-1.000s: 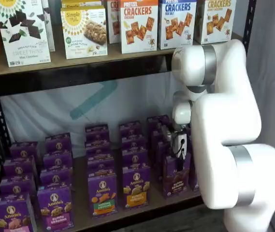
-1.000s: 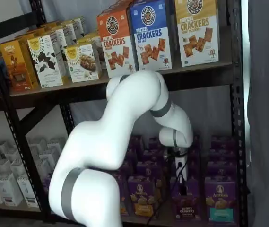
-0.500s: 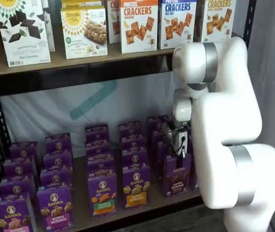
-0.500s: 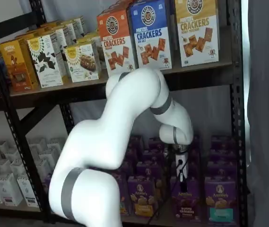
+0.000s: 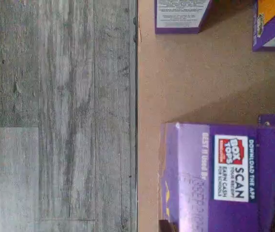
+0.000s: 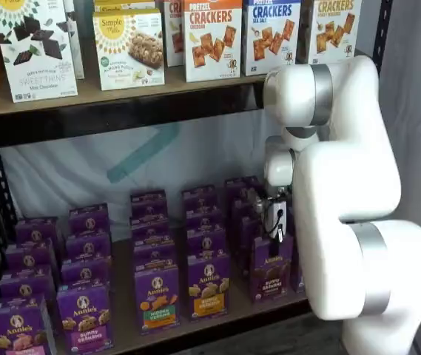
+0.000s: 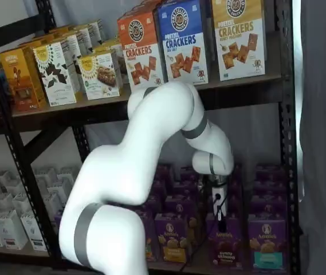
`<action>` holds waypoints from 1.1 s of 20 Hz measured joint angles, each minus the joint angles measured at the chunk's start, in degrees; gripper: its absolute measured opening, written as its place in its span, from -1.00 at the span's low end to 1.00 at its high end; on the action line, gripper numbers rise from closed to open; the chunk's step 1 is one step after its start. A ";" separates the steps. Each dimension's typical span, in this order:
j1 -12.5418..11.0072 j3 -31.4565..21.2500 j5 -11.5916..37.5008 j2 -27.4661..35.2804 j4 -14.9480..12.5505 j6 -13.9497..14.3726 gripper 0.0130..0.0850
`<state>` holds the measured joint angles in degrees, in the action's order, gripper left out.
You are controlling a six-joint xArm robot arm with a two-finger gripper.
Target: Pick up the purple box with a brown patch in the center, on the bottom shelf, the fifth box from the left
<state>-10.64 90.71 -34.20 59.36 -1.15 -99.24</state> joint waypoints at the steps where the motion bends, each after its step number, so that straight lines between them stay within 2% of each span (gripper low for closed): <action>1: 0.05 -0.15 0.09 -0.06 0.10 -0.03 -0.56; 8: 0.31 -3.81 1.86 -2.53 2.79 -2.11 -0.56; 15: 1.07 -12.60 4.36 -9.32 5.80 -4.07 -0.56; 22: 3.11 -24.45 8.81 -17.65 8.81 -4.94 -0.56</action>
<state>-7.52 66.25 -25.39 41.71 7.66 -104.18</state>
